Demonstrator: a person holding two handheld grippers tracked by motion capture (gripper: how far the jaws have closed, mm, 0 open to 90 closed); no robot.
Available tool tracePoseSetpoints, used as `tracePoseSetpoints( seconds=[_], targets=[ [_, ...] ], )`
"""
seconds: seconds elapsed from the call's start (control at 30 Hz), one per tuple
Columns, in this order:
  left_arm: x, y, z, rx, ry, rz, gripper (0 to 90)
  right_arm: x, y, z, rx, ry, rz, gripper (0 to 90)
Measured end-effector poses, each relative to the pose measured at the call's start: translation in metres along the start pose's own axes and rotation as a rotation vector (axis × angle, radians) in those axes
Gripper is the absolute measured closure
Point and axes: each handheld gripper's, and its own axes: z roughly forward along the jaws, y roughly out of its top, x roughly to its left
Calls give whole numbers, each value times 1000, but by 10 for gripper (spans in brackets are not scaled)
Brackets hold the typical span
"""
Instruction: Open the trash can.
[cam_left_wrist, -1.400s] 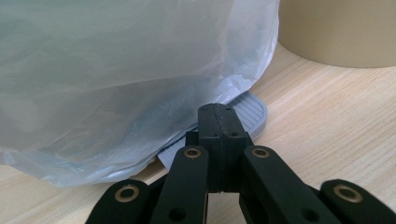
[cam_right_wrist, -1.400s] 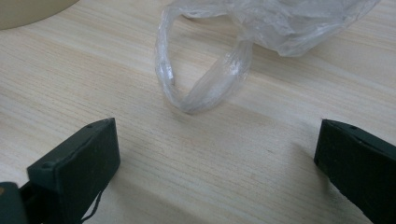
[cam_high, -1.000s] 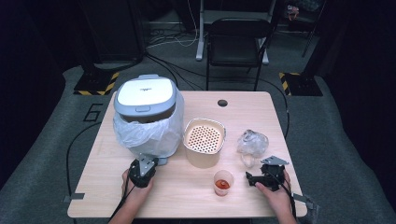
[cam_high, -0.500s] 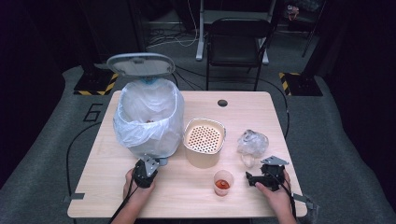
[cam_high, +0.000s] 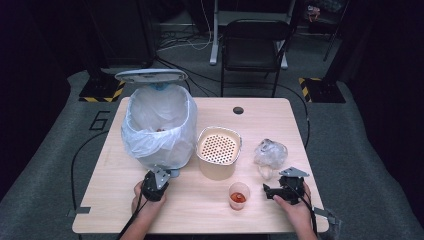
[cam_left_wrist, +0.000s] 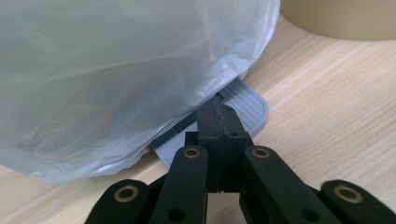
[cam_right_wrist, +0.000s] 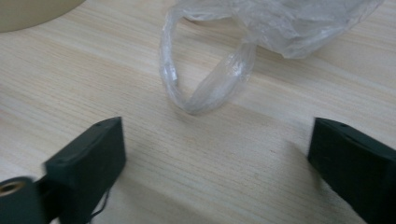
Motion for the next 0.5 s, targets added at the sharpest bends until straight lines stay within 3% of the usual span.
tracePoseSetpoints(
  seconds=[0.2, 0.3, 0.5],
  targets=[
    [3, 0, 0, -3, -22, -25, 900, 1, 3, -7, 27, -2, -1, 215],
    [1, 0, 0, -3, -8, -8, 900, -1, 3, -10, 45, -3, 5, 224],
    [3, -1, 1, -10, -16, -27, 900, -4, 6, -21, 24, -14, 4, 236]
  ],
)
